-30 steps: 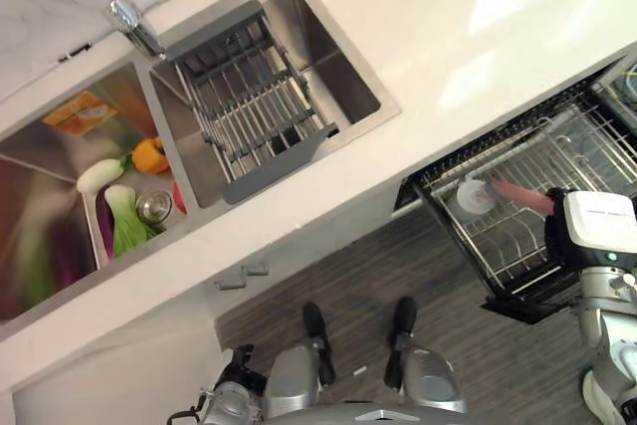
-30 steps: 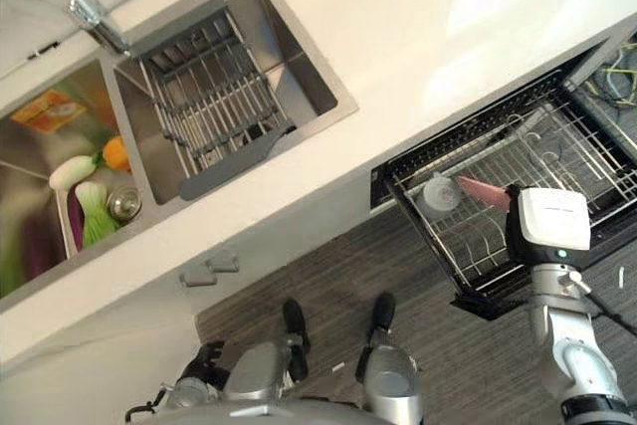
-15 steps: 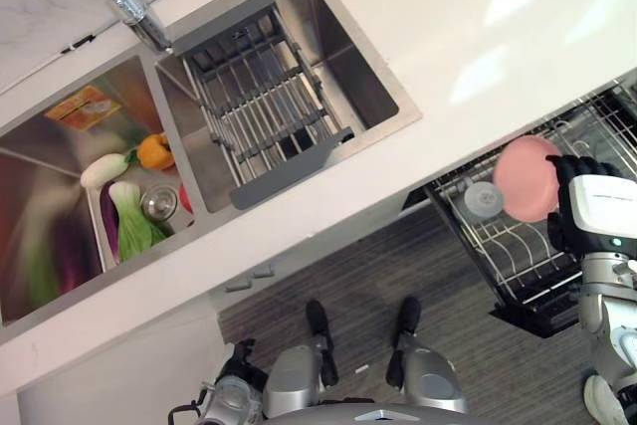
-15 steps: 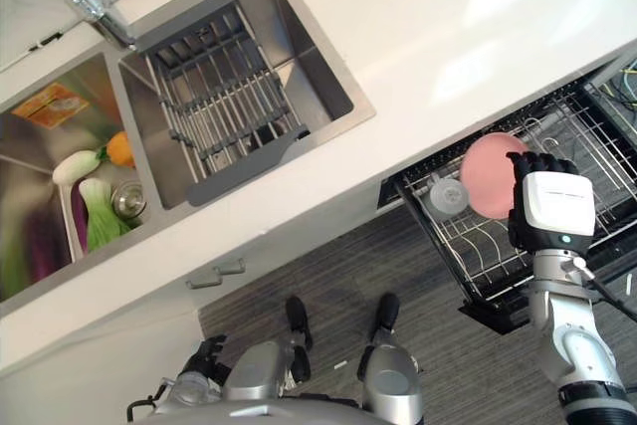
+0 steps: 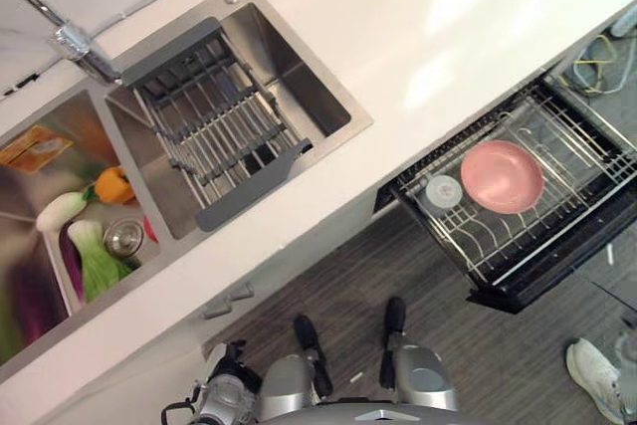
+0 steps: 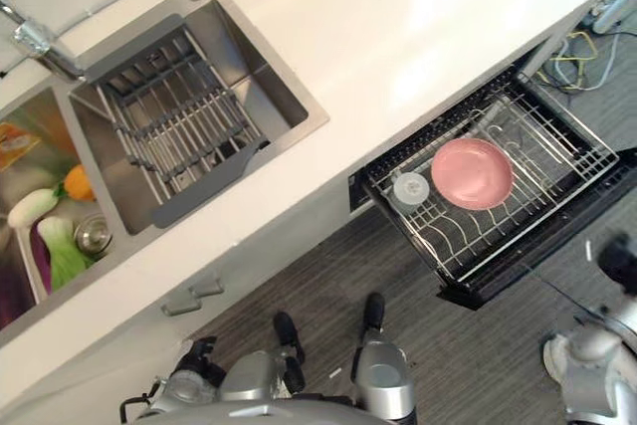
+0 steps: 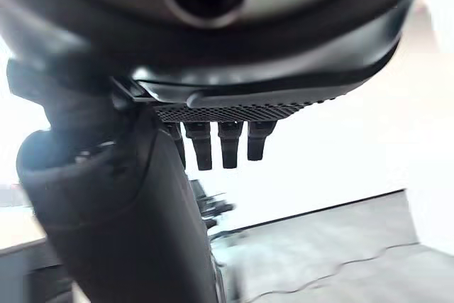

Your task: Place the dishes in the dishwasher.

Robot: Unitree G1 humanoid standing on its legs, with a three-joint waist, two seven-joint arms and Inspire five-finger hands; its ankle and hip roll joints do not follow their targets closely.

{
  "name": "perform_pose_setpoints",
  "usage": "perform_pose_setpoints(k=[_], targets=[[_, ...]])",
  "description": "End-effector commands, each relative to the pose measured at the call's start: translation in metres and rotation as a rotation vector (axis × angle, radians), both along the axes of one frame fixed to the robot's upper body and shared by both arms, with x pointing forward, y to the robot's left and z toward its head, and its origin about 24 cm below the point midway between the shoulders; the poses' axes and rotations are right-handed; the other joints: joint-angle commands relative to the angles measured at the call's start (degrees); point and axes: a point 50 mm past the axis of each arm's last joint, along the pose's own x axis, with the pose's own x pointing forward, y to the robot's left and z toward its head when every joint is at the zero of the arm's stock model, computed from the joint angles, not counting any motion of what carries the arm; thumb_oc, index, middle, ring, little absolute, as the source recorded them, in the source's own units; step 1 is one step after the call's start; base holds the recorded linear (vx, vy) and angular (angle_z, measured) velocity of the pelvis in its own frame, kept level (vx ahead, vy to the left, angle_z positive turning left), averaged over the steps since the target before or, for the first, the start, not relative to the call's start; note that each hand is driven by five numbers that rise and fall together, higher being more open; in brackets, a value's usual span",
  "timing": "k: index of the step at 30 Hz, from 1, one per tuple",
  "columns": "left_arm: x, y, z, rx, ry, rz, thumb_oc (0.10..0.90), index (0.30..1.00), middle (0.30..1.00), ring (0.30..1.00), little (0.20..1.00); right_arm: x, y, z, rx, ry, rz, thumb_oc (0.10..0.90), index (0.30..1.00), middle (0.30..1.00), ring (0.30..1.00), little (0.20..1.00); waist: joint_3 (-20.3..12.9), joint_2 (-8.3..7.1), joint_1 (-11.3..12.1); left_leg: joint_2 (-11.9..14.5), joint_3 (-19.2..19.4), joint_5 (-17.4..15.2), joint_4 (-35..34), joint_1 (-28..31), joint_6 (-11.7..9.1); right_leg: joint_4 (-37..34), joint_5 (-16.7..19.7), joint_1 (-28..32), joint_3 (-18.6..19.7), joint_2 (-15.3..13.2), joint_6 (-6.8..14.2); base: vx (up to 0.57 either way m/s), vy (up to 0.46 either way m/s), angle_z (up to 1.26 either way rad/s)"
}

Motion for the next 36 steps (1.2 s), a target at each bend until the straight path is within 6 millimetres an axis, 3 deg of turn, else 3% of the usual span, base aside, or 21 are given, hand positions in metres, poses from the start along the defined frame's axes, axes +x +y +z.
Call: perform_pose_setpoints(k=[1, 2, 5, 6, 7, 8, 11, 14, 16, 17, 18, 23, 24, 28, 30, 31, 32, 33, 34, 35, 36], targets=[[0.002, -0.007, -0.002, 0.015, 0.006, 0.007, 0.8, 0.9, 0.9, 0.9, 0.9, -0.011, -0.01, 0.031, -0.141, -0.154, -0.107, 0.8, 0.9, 0.9, 0.9, 0.9, -4.5, 0.55, -1.2, 2.3, -1.3, 0.8, 4.6, -4.4, -1.3, 5.7, -6.8, -1.0, 1.6, -2.3, 4.6, -0.08, 0.083, -0.21], [0.006, -0.009, -0.001, 0.01, -0.004, 0.006, 0.8, 0.9, 0.9, 0.9, 0.9, -0.015, -0.011, 0.013, -0.049, -0.125, -0.137, 0.8, 0.9, 0.9, 0.9, 0.9, -4.1, 1.09, -1.7, 2.2, -0.6, 0.8, 4.5, -4.6, -1.2, 6.3, -6.5, -2.3, 1.9, -2.6, 4.8, -0.05, 0.072, -0.33], [0.007, -0.01, -0.001, -0.002, -0.006, 0.01, 0.8, 0.9, 0.9, 0.9, 0.9, -0.013, -0.006, 0.003, -0.016, -0.08, -0.117, 0.8, 0.9, 0.9, 0.9, 0.9, -3.5, 1.62, -1.8, 2.0, -0.2, 0.6, 4.6, -4.8, -1.2, 7.4, -6.9, -3.2, 2.2, -2.9, 4.9, -0.04, 0.046, -0.32], [0.008, -0.012, -0.001, -0.008, -0.006, 0.01, 0.8, 0.9, 0.9, 0.9, 0.9, -0.012, -0.004, -0.002, 0.015, -0.071, -0.107, 0.693, 0.74, 0.74, 0.74, 0.74, -3.3, 1.92, -1.8, 2.1, -0.1, 1.0, 4.6, -5.1, -1.1, 7.5, -6.6, -3.8, 2.2, -3.0, 4.8, -0.05, 0.035, -0.12], [0.007, -0.013, -0.001, -0.017, -0.002, 0.015, 0.8, 0.9, 0.9, 0.9, 0.9, -0.004, 0.002, -0.012, 0.061, -0.061, -0.071, 0.4, 0.3, 0.3, 0.3, 0.3, -2.9, 2.61, -1.7, 2.1, -0.3, 1.4, 4.5, -5.5, -1.1, 7.9, -6.5, -4.4, 2.0, -3.1, 4.8, -0.05, 0.022, -0.02], [0.007, -0.013, -0.001, -0.017, -0.002, 0.015, 0.8, 0.9, 0.9, 0.9, 0.9, -0.004, 0.002, -0.012, 0.061, -0.061, -0.071, 0.4, 0.3, 0.3, 0.3, 0.3, -2.9, 2.61, -1.7, 2.1, -0.3, 1.4, 4.5, -5.5, -1.1, 7.9, -6.5, -4.4, 2.0, -3.1, 4.8, 0.0, 0.0, 0.0], [0.005, -0.017, -0.003, -0.028, 0.008, 0.007, 0.8, 0.9, 0.9, 0.9, 0.9, 0.021, 0.015, -0.017, 0.091, -0.043, 0.037, 0.4, 0.3, 0.3, 0.3, 0.3, -2.2, 3.73, -1.3, 1.9, -0.8, 1.6, 4.5, -5.8, -1.2, 8.4, -6.8, -4.5, 1.7, -3.5, 4.7, -0.03, 0.007, 0.01], [0.002, -0.02, -0.004, -0.037, 0.018, -0.016, 0.8, 0.9, 0.9, 0.9, 0.9, 0.053, 0.026, -0.016, 0.09, -0.014, 0.156, 0.4, 0.3, 0.3, 0.3, 0.3, -1.9, 5.04, -0.5, 1.7, -1.6, 1.9, 4.7, -6.0, -1.3, 8.4, -6.9, -4.0, 1.0, -3.9, 4.6, -0.02, -0.004, 0.11], [-0.001, -0.024, -0.006, -0.043, 0.028, -0.047, 0.8, 0.9, 0.9, 0.9, 0.9, 0.085, 0.036, -0.005, 0.04, 0.016, 0.267, 0.4, 0.3, 0.3, 0.3, 0.3, -2.2, 6.34, 1.0, 1.3, -2.6, 1.9, 4.7, -5.7, -1.4, 8.4, -7.5, -2.9, 0.1, -4.3, 4.5, 0.0, -0.017, 0.23], [-0.001, -0.024, -0.005, -0.044, 0.026, -0.044, 0.8, 0.9, 0.9, 0.9, 0.9, 0.086, 0.037, -0.005, 0.038, 0.014, 0.27, 0.4, 0.3, 0.3, 0.3, 0.3, -2.2, 6.41, 0.9, 1.4, -2.7, 2.2, 4.7, -6.0, -1.3, 8.2, -7.2, -3.1, 0.1, -4.2, 4.4, -0.01, -0.023, 0.38], [-0.003, -0.025, -0.006, -0.044, 0.034, -0.061, 0.8, 0.9, 0.9, 0.9, 0.9, 0.1, 0.041, -0.001, 0.019, 0.057, 0.324, 0.4, 0.3, 0.3, 0.3, 0.3, -2.5, 7.13, 1.9, 1.1, -3.4, 2.1, 4.6, -5.5, -1.5, 8.3, -8.0, -1.9, -0.8, -4.6, 4.4, -0.02, -0.018, 0.38], [-0.002, -0.025, -0.006, -0.045, 0.032, -0.059, 0.8, 0.9, 0.9, 0.9, 0.9, 0.102, 0.041, 0.0, 0.018, 0.055, 0.327, 0.4, 0.3, 0.3, 0.3, 0.3, -2.6, 7.22, 1.8, 1.2, -3.5, 2.3, 4.6, -5.9, -1.4, 8.1, -7.6, -2.1, -0.9, -4.5, 4.3, 0.0, -0.016, 0.19], [-0.013, -0.028, -0.009, -0.048, 0.061, -0.097, 0.8, 0.9, 0.9, 0.9, 0.9, 0.136, 0.06, 0.015, -0.043, 0.098, 0.453, 0.4, 0.3, 0.3, 0.3, 0.3, -4.3, 9.13, 5.4, 0.7, -6.0, 2.9, 4.2, -5.1, -1.8, 7.4, -8.6, 1.8, -4.1, -5.2, 4.0, 0.04, -0.077, 0.12], [-0.019, -0.031, -0.01, -0.102, 0.064, -0.138, 0.8, 0.9, 0.9, 0.9, 0.9, 0.171, 0.078, 0.025, -0.069, 0.163, 0.576, 0.4, 0.3, 0.3, 0.3, 0.3, -5.5, 10.01, 8.2, 0.2, -9.6, 3.7, 3.7, -4.3, -2.4, 6.2, -9.4, 6.3, -8.9, -5.4, 3.9, 0.03, -0.071, 0.87], [-0.021, -0.03, -0.011, -0.123, 0.063, -0.108, 0.8, 0.9, 0.9, 0.9, 0.9, 0.177, 0.082, 0.024, -0.072, 0.195, 0.61, 0.4, 0.3, 0.3, 0.3, 0.3, -5.9, 9.98, 9.1, 0.2, -10.4, 3.9, 3.9, -4.4, -2.5, 6.0, -9.5, 7.0, -9.6, -5.3, 3.7, 0.01, -0.07, 0.63], [-0.022, -0.026, -0.011, -0.142, 0.065, -0.085, 0.8, 0.9, 0.9, 0.9, 0.9, 0.183, 0.085, 0.021, -0.08, 0.254, 0.64, 0.513, 0.469, 0.469, 0.469, 0.469, -6.7, 9.68, 10.2, 0.3, -12.1, 4.3, 4.0, -5.0, -2.6, 5.5, -9.6, 7.8, -11.2, -4.9, 3.4, 0.01, -0.082, 0.5], [-0.022, -0.026, -0.011, -0.142, 0.065, -0.084, 0.8, 0.9, 0.9, 0.9, 0.9, 0.183, 0.085, 0.021, -0.08, 0.254, 0.64, 0.557, 0.535, 0.535, 0.535, 0.535, -6.8, 9.69, 10.2, 0.3, -12.1, 4.3, 4.0, -5.1, -2.6, 5.5, -9.5, 7.7, -11.3, -4.9, 3.4, 0.03, -0.101, 0.6], [-0.024, -0.023, -0.011, -0.158, 0.071, -0.059, 0.8, 0.9, 0.9, 0.9, 0.9, 0.184, 0.088, 0.014, -0.086, 0.31, 0.682, 0.712, 0.768, 0.768, 0.768, 0.768, -7.2, 8.99, 11.2, 0.3, -13.2, 4.3, 3.9, -4.9, -2.8, 5.2, -10.1, 9.0, -12.4, -4.6, 3.3, 0.03, -0.073, 0.37], [-0.024, -0.023, -0.011, -0.162, 0.069, -0.053, 0.8, 0.9, 0.9, 0.9, 0.9, 0.182, 0.087, 0.006, -0.074, 0.348, 0.688, 0.8, 0.9, 0.9, 0.9, 0.9, -7.5, 8.58, 11.6, 0.3, -13.7, 4.4, 3.8, -4.9, -2.9, 5.0, -10.1, 9.4, -13.2, -4.4, 3.2, 0.03, -0.068, 0.43], [-0.023, -0.023, -0.011, -0.162, 0.068, -0.053, 0.8, 0.9, 0.9, 0.9, 0.9, 0.182, 0.087, 0.006, -0.075, 0.348, 0.688, 0.8, 0.9, 0.9, 0.9, 0.9, -7.6, 8.64, 11.6, 0.3, -13.9, 4.5, 3.9, -5.3, -2.8, 4.9, -9.8, 9.2, -13.3, -4.4, 3.2, 0.03, -0.064, 0.54], [-0.024, -0.021, -0.011, -0.164, 0.079, -0.052, 0.8, 0.9, 0.9, 0.9, 0.9, 0.174, 0.084, -0.016, -0.033, 0.468, 0.691, 0.8, 0.9, 0.9, 0.9, 0.9, -7.9, 7.68, 12.2, 0.2, -14.5, 4.4, 3.7, -4.9, -3.1, 4.8, -10.1, 10.1, -14.1, -4.1, 3.1, 0.03, -0.057, 0.61]])
